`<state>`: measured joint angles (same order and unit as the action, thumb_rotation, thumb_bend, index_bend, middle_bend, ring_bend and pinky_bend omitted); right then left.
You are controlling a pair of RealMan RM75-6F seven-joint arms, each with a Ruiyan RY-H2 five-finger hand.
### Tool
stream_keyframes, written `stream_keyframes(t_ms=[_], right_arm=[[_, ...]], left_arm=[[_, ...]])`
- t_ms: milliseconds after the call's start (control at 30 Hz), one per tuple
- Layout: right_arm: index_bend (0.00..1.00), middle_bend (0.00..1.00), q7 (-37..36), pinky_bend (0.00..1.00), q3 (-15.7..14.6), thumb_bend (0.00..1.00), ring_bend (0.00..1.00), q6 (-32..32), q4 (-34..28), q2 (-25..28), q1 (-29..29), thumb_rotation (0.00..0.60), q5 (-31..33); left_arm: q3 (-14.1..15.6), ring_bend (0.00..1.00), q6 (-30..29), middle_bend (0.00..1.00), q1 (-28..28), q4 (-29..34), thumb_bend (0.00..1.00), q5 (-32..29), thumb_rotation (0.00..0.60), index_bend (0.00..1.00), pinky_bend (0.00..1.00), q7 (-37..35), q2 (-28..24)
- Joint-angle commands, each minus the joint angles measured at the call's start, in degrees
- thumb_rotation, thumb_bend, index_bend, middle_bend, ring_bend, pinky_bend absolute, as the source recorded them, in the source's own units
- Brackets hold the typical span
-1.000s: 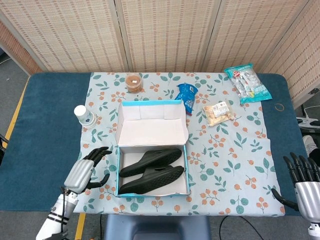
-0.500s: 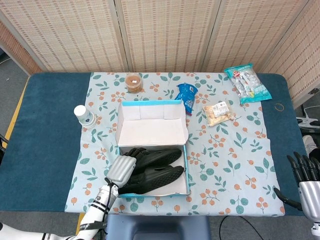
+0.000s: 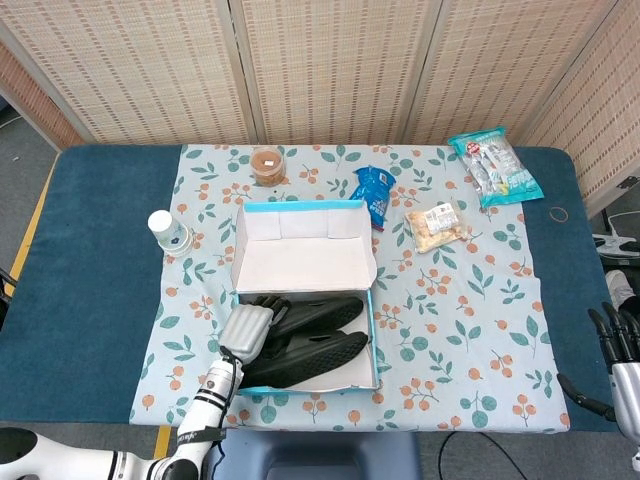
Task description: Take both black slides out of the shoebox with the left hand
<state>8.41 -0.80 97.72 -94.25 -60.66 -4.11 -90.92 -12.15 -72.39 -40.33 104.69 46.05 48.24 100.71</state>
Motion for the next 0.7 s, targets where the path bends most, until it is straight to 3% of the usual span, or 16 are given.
stream_keyframes(t_ms=[33,200,333,533,700], right_arm=[[0.0,0.0,-0.07,0.0,0.24,0.15,0.0,0.1,0.05,-0.02,-0.18,0.403,0.09],[0.0,0.0,-0.13,0.0,0.51,0.16,0.0,-0.49,0.06,0.0,-0.28,0.402,0.29],[0.0,0.0,-0.17,0.0,0.72,0.16,0.0,-0.44,-0.01,-0.01,-0.49,0.401,0.12],[0.0,0.0,0.04,0.0,0.87,0.16,0.0,-0.9,-0.23,0.06,-0.68,0.401,0.24],[0.0,0.0,0.19,0.0,1.1,0.16,0.0,-1.42,-0.42,0.11,-0.73,0.402,0.53]], left_arm=[[-0.59,0.27,-0.51,0.27,-1.09,-0.34,0.34,-3.81,0.6,0.28,0.48,2.03,0.59],[-0.85,0.3,-0.57,0.3,-2.42,0.34,0.34,-7.6,0.6,0.33,0.52,4.59,-0.38],[-0.5,0.38,-1.08,0.39,-3.42,0.21,0.4,-8.64,0.6,0.49,0.54,5.89,-0.68],[0.19,0.49,-3.72,0.65,-3.23,-0.84,0.58,-5.27,0.6,0.73,0.56,3.97,0.72],[2.08,0.51,-5.22,0.68,-2.42,-0.04,0.63,-0.43,0.6,0.76,0.56,2.22,0.26]])
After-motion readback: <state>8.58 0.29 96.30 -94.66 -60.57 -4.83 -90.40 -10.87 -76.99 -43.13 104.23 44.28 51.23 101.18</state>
